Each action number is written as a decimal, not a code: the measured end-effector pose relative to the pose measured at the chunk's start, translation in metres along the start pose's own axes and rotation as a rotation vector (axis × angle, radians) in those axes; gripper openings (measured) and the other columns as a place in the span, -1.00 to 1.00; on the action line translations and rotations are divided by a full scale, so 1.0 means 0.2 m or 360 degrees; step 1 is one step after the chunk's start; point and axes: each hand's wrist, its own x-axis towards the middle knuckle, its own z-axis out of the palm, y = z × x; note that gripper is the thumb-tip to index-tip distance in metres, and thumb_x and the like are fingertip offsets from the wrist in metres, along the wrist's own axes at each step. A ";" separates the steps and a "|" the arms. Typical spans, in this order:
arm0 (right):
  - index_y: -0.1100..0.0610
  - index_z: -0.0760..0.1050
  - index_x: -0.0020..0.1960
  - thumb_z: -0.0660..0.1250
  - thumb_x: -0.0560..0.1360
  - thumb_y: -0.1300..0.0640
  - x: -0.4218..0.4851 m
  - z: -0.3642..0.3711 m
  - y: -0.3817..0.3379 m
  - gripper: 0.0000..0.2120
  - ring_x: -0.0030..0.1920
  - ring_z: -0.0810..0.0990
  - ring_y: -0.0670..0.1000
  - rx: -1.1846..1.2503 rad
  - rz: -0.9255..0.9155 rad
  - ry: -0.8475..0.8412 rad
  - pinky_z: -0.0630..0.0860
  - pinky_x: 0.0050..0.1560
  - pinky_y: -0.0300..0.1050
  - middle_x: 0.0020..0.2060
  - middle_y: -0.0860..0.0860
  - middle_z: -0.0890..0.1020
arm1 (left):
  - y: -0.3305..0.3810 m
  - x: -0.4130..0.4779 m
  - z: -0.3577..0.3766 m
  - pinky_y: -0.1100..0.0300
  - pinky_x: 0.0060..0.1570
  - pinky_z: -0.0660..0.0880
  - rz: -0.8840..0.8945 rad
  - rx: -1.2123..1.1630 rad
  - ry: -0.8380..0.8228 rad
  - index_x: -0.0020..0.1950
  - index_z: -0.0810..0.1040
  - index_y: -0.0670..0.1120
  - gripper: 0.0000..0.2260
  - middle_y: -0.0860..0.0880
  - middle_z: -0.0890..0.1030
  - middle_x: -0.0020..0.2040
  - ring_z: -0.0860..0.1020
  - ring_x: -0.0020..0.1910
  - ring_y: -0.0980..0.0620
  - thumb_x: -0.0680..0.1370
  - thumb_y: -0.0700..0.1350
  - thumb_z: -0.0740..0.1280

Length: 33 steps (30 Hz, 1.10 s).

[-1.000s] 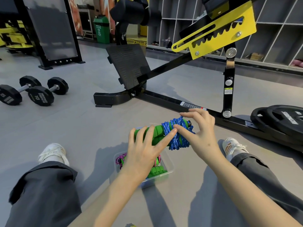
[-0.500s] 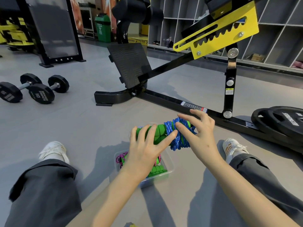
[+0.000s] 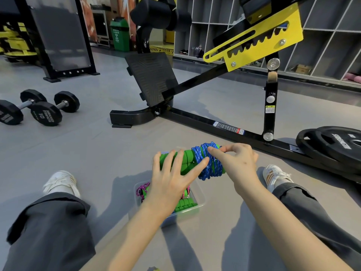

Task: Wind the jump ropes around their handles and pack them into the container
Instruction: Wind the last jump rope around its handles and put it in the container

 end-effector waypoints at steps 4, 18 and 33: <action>0.03 0.53 -0.28 0.49 0.22 -0.07 0.03 0.04 0.00 -0.78 0.23 0.36 0.07 0.0279 0.0183 -0.0061 0.43 0.20 0.16 -0.04 0.04 0.49 | 0.00 -0.02 0.03 -0.24 0.08 0.44 0.0036 0.0024 0.0044 0.44 0.30 0.11 -0.42 -0.26 0.57 0.09 0.50 0.09 -0.23 0.50 -0.36 0.12; 0.05 0.46 -0.32 0.37 0.30 0.10 0.01 0.09 -0.01 -0.90 0.33 0.30 0.07 0.0318 0.0035 -0.0064 0.37 0.26 0.15 0.16 0.00 0.45 | 0.01 -0.02 0.04 -0.23 0.08 0.44 -0.0035 -0.0075 0.0036 0.41 0.34 0.09 -0.45 -0.26 0.57 0.08 0.54 0.04 -0.23 0.56 -0.40 -0.04; 0.23 0.49 -0.17 0.19 0.41 0.20 0.01 0.02 0.08 -0.86 0.47 0.08 0.04 -0.0072 -0.1311 -0.0066 0.04 0.42 -0.23 0.39 0.03 0.33 | 0.01 -0.02 0.03 -0.22 0.11 0.41 -0.0027 -0.0117 0.0070 0.40 0.38 0.09 -0.45 -0.25 0.56 0.09 0.47 0.07 -0.21 0.59 -0.35 -0.11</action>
